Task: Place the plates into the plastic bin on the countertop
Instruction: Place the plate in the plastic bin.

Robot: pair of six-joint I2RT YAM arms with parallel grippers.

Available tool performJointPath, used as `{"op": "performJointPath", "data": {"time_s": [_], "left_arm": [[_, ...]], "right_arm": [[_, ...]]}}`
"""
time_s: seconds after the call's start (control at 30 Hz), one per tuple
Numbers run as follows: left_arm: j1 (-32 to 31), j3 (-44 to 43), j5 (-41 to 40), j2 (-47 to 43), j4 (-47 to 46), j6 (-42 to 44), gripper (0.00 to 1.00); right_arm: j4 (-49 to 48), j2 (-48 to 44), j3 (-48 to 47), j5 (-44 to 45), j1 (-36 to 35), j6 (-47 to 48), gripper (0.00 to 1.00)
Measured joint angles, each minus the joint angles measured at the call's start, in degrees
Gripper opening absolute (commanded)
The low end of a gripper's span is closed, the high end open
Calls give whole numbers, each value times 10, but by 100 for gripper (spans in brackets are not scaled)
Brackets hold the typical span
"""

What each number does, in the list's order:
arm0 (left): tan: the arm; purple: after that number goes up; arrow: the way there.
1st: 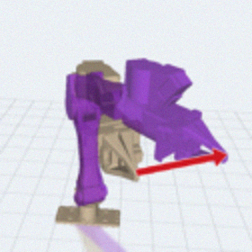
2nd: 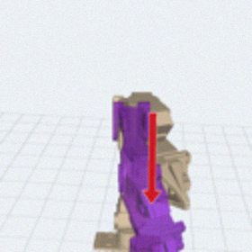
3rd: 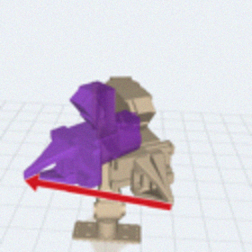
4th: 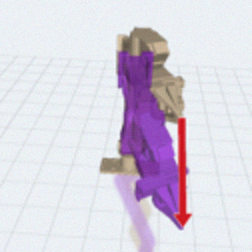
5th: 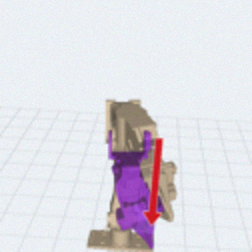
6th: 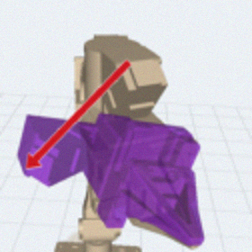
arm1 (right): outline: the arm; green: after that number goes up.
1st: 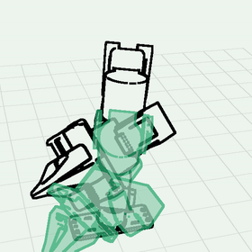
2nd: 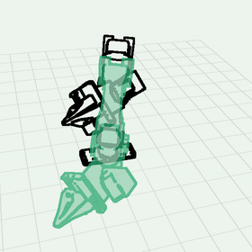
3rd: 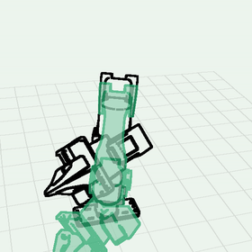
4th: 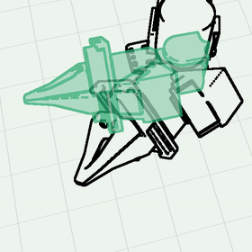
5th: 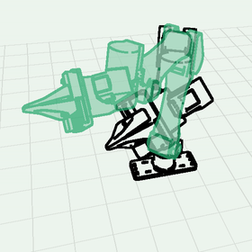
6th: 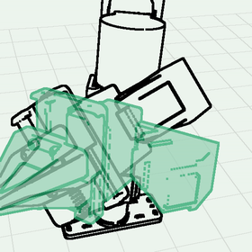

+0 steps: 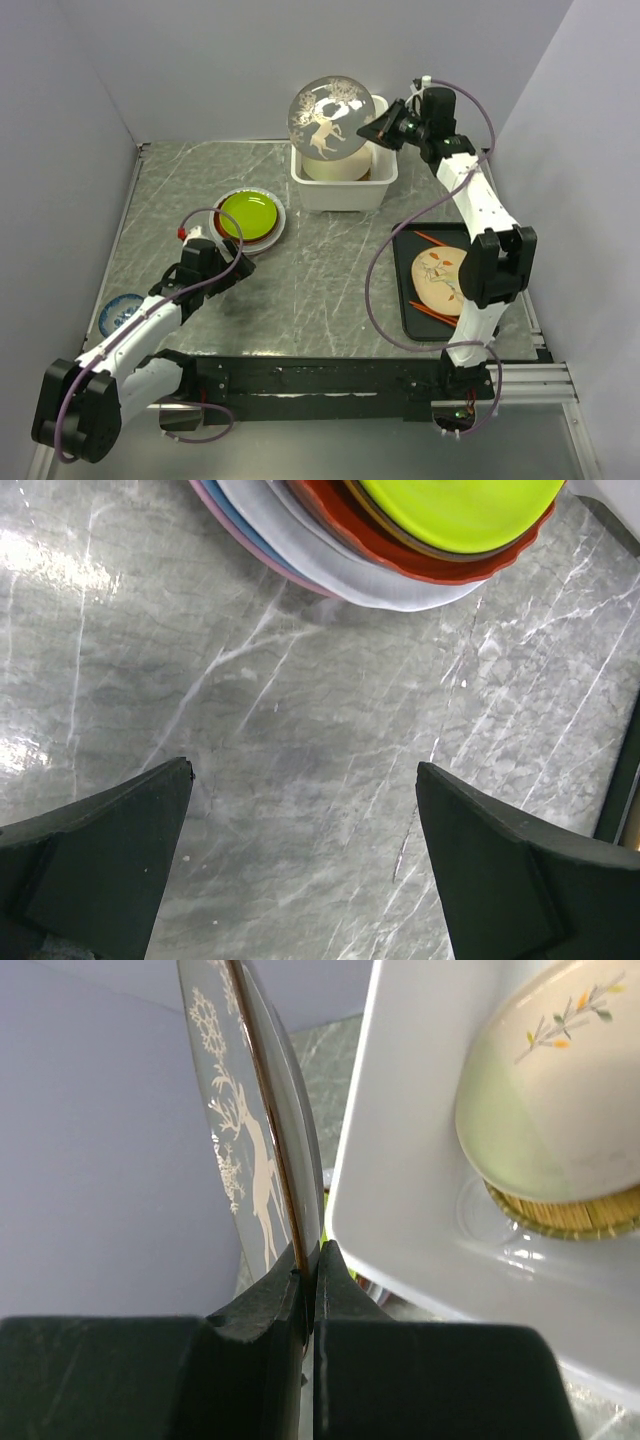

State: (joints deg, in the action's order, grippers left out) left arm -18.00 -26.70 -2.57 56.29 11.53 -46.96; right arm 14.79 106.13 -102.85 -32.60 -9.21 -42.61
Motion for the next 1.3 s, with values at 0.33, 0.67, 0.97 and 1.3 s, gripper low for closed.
{"op": "performJointPath", "data": {"time_s": [0.33, 0.67, 0.97, 1.3], "left_arm": [[0, -9, -3, 15, 3, 13, 99], [0, -14, -3, 21, 3, 24, 99], [0, -14, -3, 41, 2, 28, 99], [0, -14, -3, 52, -2, 28, 99]], "right_arm": [[25, 48, -71, 6, 2, -5, 0], [50, 86, -89, 44, 7, 1, 0], [70, 105, -96, 67, 15, 7, 0], [75, 161, -125, 78, 16, 8, 0]]}}
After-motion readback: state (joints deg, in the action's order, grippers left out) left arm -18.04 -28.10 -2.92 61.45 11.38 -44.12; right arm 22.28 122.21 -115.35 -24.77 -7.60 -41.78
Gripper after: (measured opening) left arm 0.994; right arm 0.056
